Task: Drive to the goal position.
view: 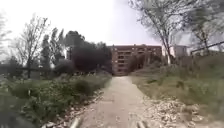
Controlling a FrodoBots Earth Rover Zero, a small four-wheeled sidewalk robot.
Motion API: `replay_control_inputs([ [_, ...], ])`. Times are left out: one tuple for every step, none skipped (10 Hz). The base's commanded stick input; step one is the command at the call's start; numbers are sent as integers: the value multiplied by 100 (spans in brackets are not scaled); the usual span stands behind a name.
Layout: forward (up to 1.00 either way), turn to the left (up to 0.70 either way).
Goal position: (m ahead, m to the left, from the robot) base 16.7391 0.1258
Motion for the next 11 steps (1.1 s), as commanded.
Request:
replay_control_inputs([
  [100,0],
  [100,0],
  [100,0],
  [100,0],
  [100,-6],
  [100,-19],
  [100,-30],
  [100,-5],
  [100,-1],
  [100,0],
  [100,0],
])
